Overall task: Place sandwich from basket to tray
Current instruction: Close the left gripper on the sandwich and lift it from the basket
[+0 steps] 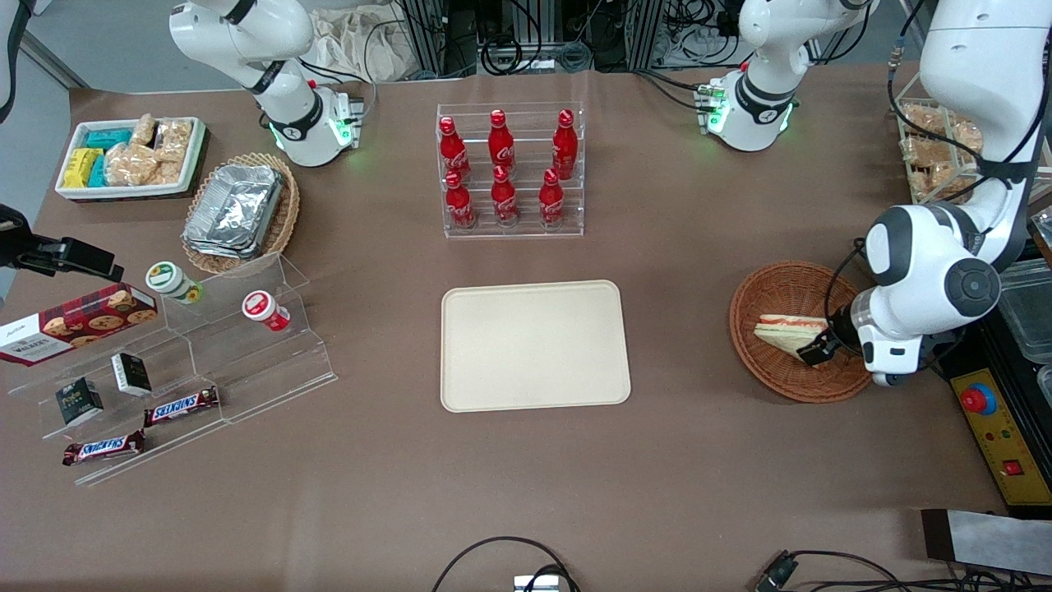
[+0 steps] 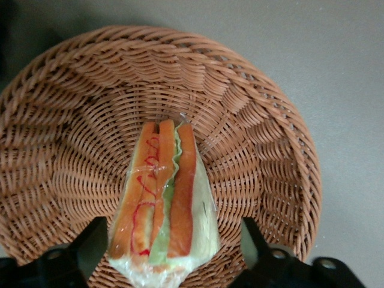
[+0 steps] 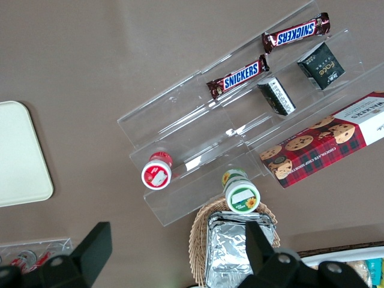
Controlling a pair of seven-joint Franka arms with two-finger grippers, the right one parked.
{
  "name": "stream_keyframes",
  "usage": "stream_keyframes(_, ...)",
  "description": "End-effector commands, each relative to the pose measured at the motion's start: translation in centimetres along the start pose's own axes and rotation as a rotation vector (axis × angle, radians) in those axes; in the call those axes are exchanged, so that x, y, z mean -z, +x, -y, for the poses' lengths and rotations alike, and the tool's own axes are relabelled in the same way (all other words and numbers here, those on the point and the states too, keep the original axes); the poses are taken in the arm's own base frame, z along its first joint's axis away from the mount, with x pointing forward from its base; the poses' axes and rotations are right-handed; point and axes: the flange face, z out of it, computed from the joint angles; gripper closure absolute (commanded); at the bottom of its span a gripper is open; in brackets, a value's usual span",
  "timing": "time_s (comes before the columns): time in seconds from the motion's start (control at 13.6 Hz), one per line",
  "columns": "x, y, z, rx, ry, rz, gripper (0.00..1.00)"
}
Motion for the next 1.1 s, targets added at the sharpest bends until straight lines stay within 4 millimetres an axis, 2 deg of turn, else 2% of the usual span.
stream_keyframes(0.0,-0.4,-0.1,0.0,0.010,-0.002,-0.015,0.82)
stream_keyframes(0.07,-0.3,-0.1,0.1,0.010,-0.001,-0.016,1.00)
stream_keyframes(0.22,-0.4,-0.4,-0.3,0.001,-0.001,-0.015,1.00)
stream_keyframes(0.37,0.6,-0.6,-0.7,-0.013,-0.006,-0.028,1.00)
stream_keyframes(0.51,4.4,-1.4,-0.6,-0.032,-0.001,-0.057,1.00)
stream_keyframes(0.66,9.7,-2.6,-0.6,-0.096,0.050,-0.044,1.00)
stream_keyframes(0.81,15.7,-4.6,-2.2,-0.217,0.074,-0.021,1.00)
stream_keyframes(0.88,18.0,-6.1,-3.5,-0.268,0.092,0.008,1.00)
stream_keyframes(1.03,21.9,-9.8,-7.6,-0.372,0.086,0.021,1.00)
